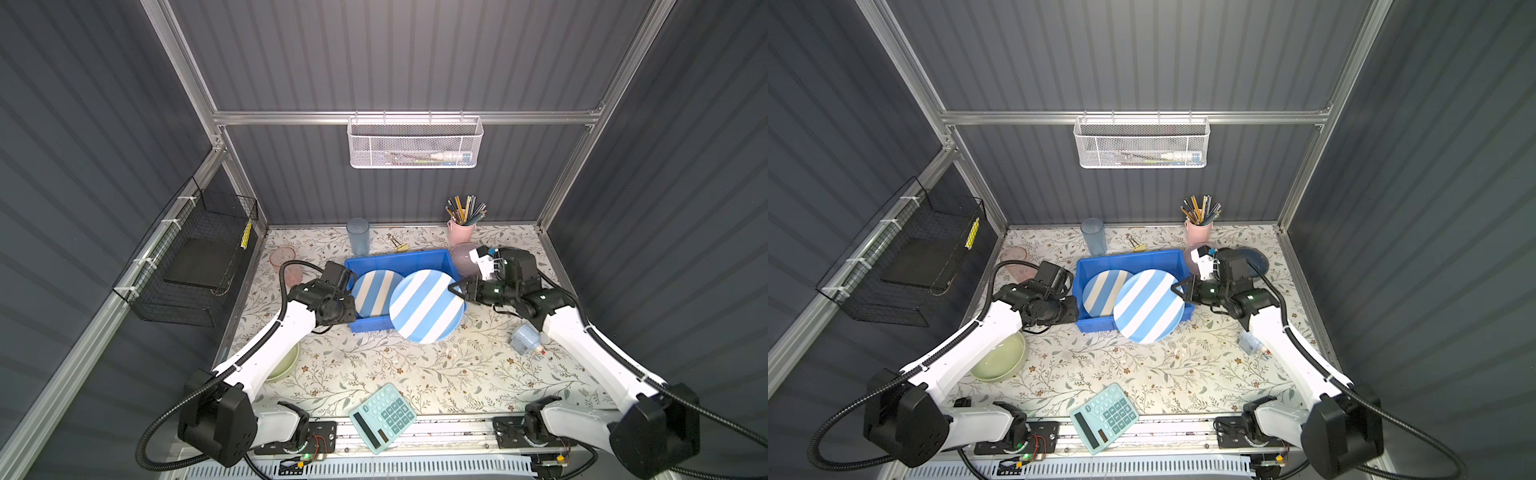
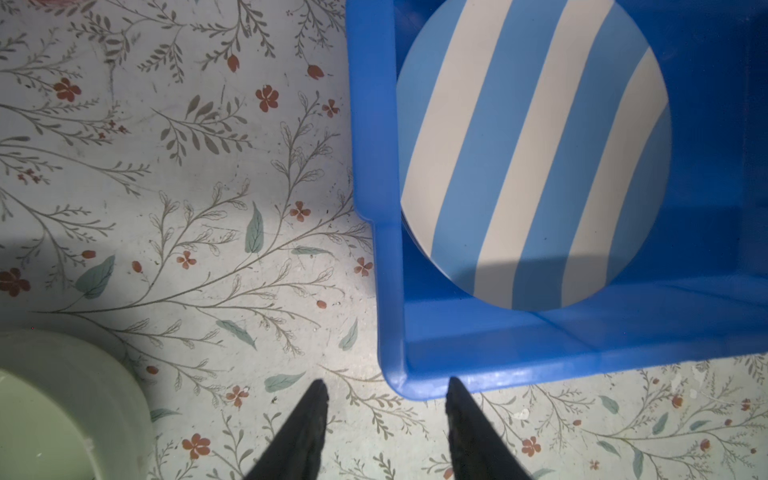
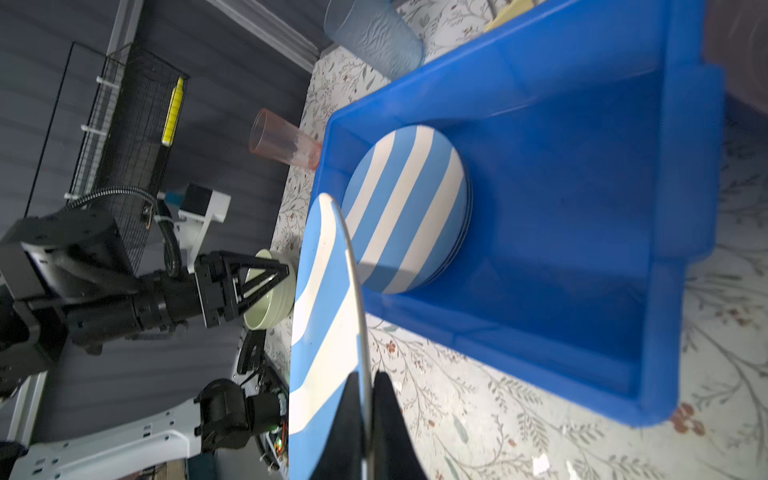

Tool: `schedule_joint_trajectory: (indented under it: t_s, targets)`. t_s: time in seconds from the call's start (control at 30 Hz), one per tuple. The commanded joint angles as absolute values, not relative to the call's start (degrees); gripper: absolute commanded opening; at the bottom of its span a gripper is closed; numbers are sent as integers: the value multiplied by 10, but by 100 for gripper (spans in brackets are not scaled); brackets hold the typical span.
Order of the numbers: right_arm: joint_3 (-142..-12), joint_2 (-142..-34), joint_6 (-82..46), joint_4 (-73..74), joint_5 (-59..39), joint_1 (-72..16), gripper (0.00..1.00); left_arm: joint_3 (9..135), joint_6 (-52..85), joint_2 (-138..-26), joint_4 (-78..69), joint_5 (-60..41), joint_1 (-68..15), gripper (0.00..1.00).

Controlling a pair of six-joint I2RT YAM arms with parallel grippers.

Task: Place the mixed dishes into the plastic bin
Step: 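Lift the striped plate with the right gripper while left grips the bin rim, then lower the striped plate into the blue bin onto the other plate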

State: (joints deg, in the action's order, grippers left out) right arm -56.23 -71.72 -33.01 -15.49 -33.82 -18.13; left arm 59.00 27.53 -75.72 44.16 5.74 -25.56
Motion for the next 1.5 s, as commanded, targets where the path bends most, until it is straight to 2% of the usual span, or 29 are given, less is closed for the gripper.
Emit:
schedule_joint_trajectory:
  t_s: [0.0,0.3,0.43,0.67,1.47]
  targets:
    - [-605,-758,-345,-115,-299,-181,0,577,258,-774,405,28,-245,44]
    - [-688,-876,-341,-84,-289,-198,0,580,252,-810,376,8,-234,35]
    - [-725,-934,-334,-81,-296,-213,0,580,251,-819,373,0,-229,25]
    - [-773,-1021,-338,-61,-309,-241,0,577,255,-823,364,-5,-224,18]
    - [-807,-1147,-374,35,-333,-285,1,567,263,-825,348,-12,-217,15]
